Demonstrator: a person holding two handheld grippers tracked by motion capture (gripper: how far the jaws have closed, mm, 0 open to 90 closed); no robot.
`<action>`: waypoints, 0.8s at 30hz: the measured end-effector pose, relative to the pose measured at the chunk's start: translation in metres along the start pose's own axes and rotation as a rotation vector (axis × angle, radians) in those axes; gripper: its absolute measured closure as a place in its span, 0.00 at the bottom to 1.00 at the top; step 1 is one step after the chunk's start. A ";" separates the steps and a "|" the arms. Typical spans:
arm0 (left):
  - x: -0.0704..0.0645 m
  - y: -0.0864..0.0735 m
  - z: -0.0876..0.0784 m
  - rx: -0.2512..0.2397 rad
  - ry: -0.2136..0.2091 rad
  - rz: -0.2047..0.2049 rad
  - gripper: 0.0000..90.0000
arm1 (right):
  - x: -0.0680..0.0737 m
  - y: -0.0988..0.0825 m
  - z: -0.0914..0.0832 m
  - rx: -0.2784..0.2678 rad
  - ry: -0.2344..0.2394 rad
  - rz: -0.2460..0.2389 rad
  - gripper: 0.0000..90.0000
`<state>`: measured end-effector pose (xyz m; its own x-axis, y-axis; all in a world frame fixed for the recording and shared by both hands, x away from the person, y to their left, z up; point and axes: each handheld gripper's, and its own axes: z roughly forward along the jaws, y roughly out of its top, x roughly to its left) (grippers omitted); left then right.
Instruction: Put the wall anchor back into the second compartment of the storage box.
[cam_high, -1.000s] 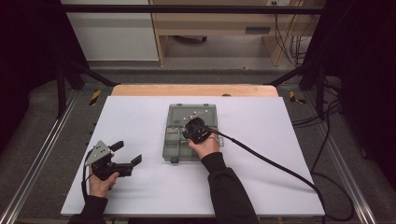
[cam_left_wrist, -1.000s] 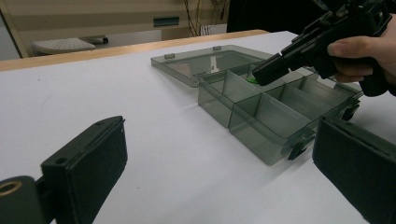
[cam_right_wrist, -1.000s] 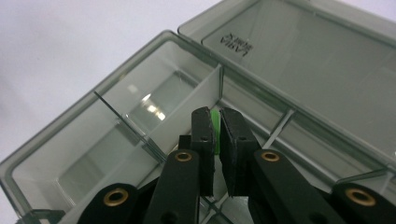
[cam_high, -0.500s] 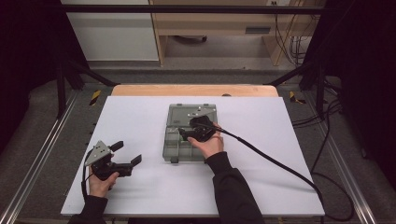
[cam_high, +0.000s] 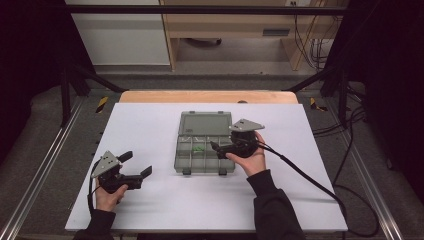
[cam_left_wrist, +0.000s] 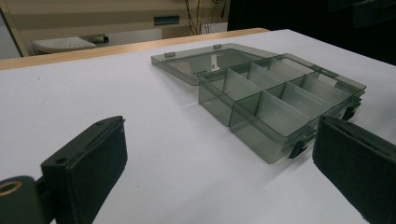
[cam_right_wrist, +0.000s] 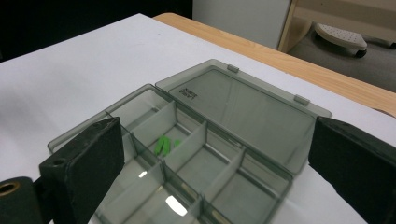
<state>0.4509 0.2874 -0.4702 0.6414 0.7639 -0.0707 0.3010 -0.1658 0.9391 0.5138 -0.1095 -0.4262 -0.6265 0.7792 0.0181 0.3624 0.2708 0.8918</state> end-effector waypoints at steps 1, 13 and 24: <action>0.000 0.000 0.000 0.000 0.000 0.001 0.03 | -0.003 -0.004 -0.008 -0.005 0.004 0.010 0.03; -0.001 0.000 0.001 -0.001 -0.001 0.000 0.03 | -0.023 -0.042 -0.065 -0.112 0.000 0.057 0.01; -0.002 0.000 0.001 0.004 -0.001 0.006 0.03 | -0.037 -0.089 -0.099 -0.155 0.010 0.039 0.00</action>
<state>0.4502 0.2848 -0.4708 0.6442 0.7620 -0.0659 0.3003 -0.1728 0.9381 0.4370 -0.2181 -0.4613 -0.6210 0.7817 0.0575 0.2759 0.1493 0.9495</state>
